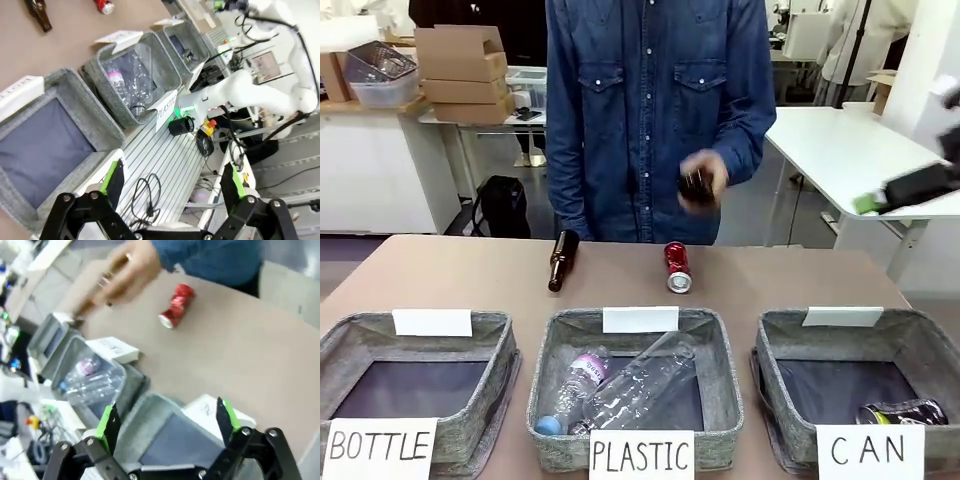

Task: Sort the can waste into the basket.
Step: Pick up the can waste from the table and place it in the right Fabric basket.

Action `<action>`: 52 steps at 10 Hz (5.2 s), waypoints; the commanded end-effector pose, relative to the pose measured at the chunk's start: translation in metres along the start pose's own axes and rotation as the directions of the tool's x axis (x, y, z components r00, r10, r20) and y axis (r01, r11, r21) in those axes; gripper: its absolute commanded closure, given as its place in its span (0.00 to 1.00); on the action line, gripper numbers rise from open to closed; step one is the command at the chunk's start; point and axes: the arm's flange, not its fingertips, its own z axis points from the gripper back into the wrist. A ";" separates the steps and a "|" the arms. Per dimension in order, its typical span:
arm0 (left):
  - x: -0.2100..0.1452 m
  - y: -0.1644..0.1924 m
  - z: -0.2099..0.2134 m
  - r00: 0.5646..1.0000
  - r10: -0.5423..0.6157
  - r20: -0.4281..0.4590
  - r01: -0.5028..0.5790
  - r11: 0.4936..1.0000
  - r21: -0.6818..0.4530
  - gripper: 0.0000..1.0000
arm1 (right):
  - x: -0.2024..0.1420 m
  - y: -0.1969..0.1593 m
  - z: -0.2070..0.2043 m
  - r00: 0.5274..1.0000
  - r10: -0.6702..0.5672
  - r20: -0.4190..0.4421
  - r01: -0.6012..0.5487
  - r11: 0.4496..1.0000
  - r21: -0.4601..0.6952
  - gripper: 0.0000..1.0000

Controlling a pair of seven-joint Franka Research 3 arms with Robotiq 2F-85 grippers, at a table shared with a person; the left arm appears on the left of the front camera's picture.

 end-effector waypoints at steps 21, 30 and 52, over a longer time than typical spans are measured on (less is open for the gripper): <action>0.015 -0.004 0.057 0.928 0.147 0.341 -0.218 0.959 0.180 0.00 | -0.027 -0.060 0.014 0.988 -0.131 0.076 0.130 0.991 0.028 0.00; -0.018 -0.006 0.143 0.798 0.179 0.575 -0.333 0.927 0.174 0.00 | 0.074 -0.014 -0.050 0.990 -0.118 0.074 0.116 0.993 0.031 0.00; -0.018 -0.006 0.143 0.798 0.179 0.575 -0.333 0.927 0.174 0.00 | 0.123 -0.009 -0.450 0.790 -0.524 -0.317 0.277 0.768 -0.578 0.59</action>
